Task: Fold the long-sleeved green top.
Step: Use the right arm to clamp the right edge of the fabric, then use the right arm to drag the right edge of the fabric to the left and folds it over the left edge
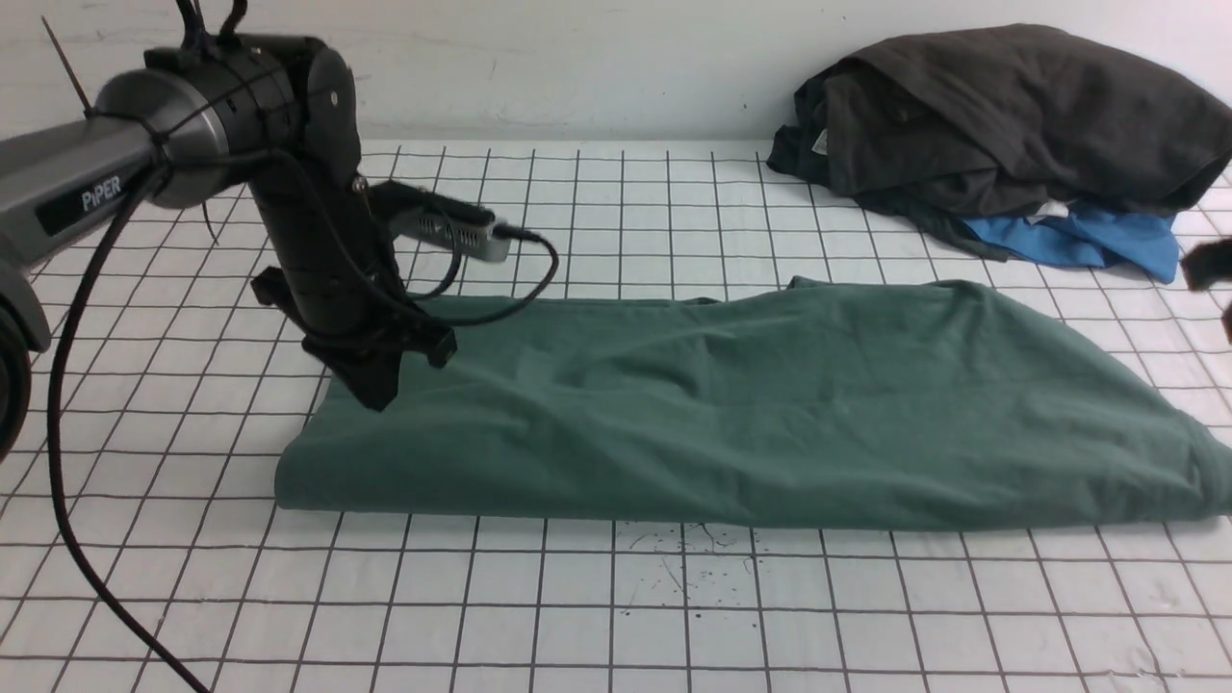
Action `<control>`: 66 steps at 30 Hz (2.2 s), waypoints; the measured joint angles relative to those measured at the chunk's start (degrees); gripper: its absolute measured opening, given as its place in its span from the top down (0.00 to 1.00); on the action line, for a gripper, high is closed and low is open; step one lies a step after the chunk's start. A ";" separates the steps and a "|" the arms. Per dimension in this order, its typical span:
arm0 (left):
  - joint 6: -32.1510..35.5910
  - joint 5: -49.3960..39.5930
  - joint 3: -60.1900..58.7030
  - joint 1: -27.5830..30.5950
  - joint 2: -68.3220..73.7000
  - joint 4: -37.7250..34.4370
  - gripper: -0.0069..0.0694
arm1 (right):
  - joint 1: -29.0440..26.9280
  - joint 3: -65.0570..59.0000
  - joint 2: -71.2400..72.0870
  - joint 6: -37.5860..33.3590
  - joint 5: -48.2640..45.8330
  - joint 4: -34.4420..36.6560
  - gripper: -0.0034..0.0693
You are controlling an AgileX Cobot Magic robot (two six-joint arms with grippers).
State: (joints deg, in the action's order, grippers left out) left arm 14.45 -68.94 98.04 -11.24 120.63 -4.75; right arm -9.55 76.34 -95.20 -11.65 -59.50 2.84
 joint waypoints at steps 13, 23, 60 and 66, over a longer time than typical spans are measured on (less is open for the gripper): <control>0.00 2.21 -3.22 0.00 0.82 0.80 0.92 | -5.02 -3.32 -12.37 -1.03 8.13 3.45 0.23; 0.00 2.21 -3.27 0.00 0.82 0.80 0.92 | -2.96 -3.03 -18.45 0.38 8.65 3.77 0.01; 0.05 1.16 -3.27 0.00 -25.40 1.25 0.92 | 28.29 17.51 2.25 7.12 0.18 -7.84 0.94; 0.05 -0.24 -3.27 0.00 -31.66 2.59 0.92 | 43.19 26.31 -9.40 6.87 -0.03 -3.62 0.94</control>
State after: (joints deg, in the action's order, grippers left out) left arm 14.50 -69.18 94.77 -11.24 88.97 -2.16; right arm 33.64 102.66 -104.59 -4.78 -59.54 -0.78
